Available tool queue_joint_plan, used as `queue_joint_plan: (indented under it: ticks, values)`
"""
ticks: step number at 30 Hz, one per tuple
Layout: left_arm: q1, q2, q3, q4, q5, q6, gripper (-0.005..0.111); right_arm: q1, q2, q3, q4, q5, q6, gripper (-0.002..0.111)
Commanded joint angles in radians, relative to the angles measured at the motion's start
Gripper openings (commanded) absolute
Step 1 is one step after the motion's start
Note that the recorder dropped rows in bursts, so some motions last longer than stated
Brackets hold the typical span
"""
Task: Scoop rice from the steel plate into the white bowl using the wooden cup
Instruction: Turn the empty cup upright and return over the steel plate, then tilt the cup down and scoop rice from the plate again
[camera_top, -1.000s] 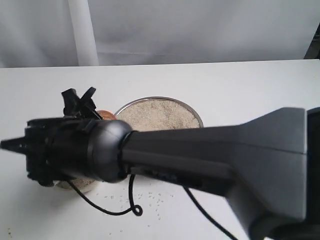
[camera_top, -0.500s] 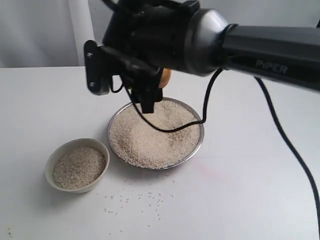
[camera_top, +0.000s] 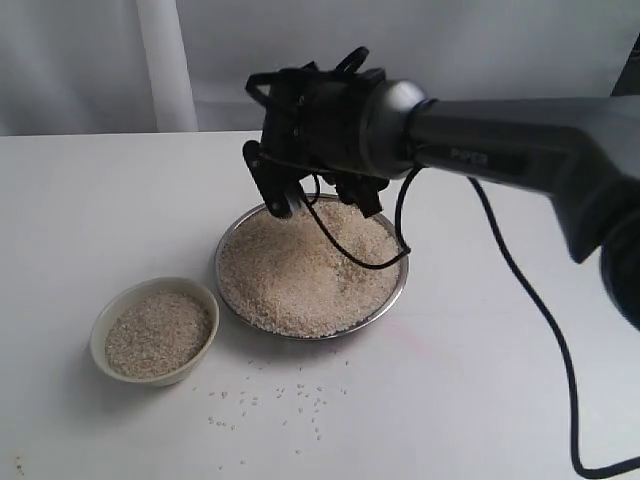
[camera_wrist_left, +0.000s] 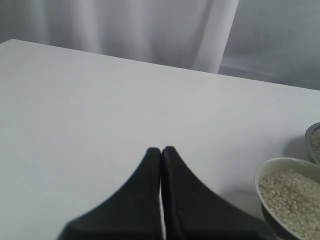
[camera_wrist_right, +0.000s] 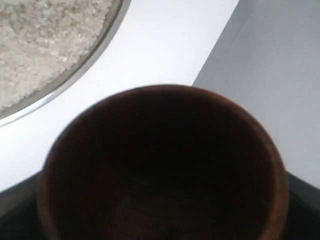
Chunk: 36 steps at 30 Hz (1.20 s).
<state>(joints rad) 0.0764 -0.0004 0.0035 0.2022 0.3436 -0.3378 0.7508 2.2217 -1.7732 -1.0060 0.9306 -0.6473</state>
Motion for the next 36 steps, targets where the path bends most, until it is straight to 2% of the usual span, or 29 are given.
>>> queue_joint_plan:
  ticks: [1, 20, 36]
  values:
    - [-0.006, 0.000, -0.004, -0.006, -0.006, -0.002, 0.000, -0.003, 0.061, -0.004, -0.104, -0.028, -0.003, 0.000]
    - [-0.006, 0.000, -0.004, -0.006, -0.006, -0.002, 0.000, -0.003, 0.174, -0.004, -0.159, -0.046, -0.003, 0.000]
    - [-0.006, 0.000, -0.004, -0.006, -0.006, -0.002, 0.000, 0.030, 0.178, -0.004, -0.025, -0.077, -0.086, 0.000]
